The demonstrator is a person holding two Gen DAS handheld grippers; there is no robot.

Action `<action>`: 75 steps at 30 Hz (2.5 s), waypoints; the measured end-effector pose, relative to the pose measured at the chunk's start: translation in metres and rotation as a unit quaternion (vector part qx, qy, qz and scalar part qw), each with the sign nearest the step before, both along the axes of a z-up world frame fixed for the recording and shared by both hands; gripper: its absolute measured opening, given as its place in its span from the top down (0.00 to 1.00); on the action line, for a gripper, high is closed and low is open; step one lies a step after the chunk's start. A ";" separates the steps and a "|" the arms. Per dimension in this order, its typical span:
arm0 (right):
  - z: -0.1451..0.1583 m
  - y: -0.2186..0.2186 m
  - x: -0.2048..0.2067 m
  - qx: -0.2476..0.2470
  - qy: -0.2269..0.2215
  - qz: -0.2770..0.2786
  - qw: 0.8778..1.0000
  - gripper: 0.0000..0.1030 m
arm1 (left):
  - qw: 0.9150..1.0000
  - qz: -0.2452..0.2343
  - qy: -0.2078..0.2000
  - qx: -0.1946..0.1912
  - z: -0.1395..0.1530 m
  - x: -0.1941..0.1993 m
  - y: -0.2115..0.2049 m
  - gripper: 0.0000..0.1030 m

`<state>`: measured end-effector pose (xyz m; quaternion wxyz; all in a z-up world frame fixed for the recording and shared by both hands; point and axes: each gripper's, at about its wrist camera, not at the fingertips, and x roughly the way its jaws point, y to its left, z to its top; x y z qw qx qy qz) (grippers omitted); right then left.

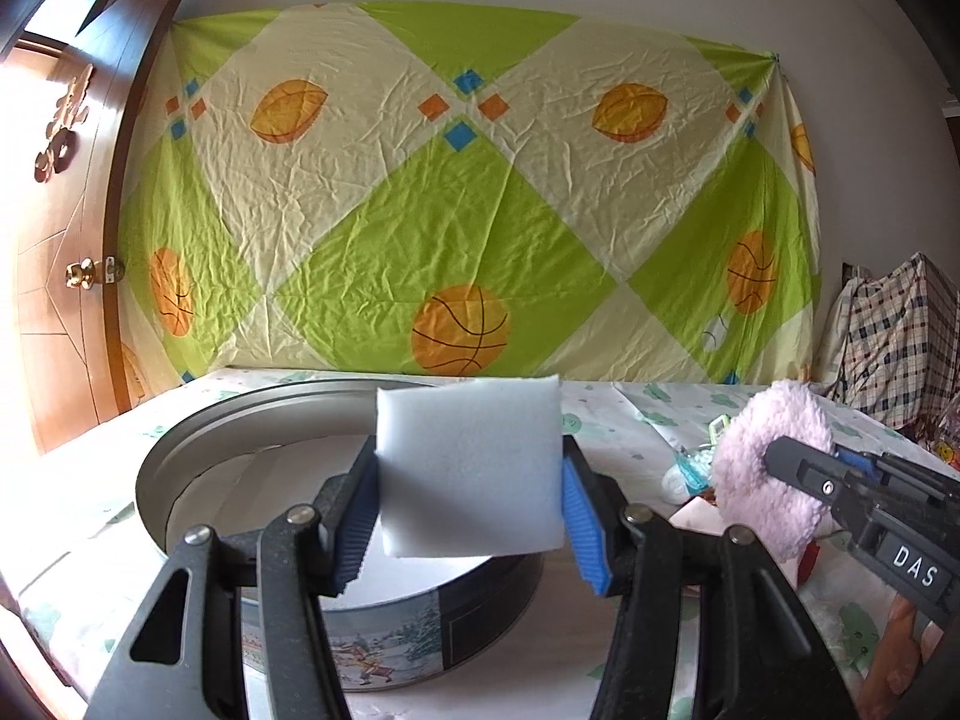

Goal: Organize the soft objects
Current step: 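Carry the white sponge and pink sock over the round tin with both grippers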

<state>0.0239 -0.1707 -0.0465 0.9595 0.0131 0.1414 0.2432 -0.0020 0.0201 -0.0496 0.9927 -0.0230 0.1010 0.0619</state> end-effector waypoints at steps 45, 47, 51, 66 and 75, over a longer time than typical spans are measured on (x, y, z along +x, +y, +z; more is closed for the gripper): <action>0.000 0.065 0.000 -0.009 -0.001 0.067 0.998 0.79 | 0.998 0.055 0.008 -0.023 -0.002 -0.001 0.058 0.46; 0.000 0.066 0.000 -0.008 -0.001 0.069 0.998 0.79 | 0.998 0.055 0.008 -0.023 -0.001 0.000 0.059 0.46; 0.000 0.067 0.001 -0.007 -0.001 0.071 0.997 0.79 | 0.998 0.058 0.006 -0.022 -0.001 -0.001 0.062 0.46; 0.001 0.074 0.001 -0.005 0.000 0.086 0.996 0.79 | 0.998 0.062 0.010 -0.030 0.000 0.001 0.077 0.46; 0.003 0.077 0.003 -0.003 0.005 0.093 0.996 0.79 | 0.997 0.067 0.016 -0.031 0.000 0.002 0.085 0.46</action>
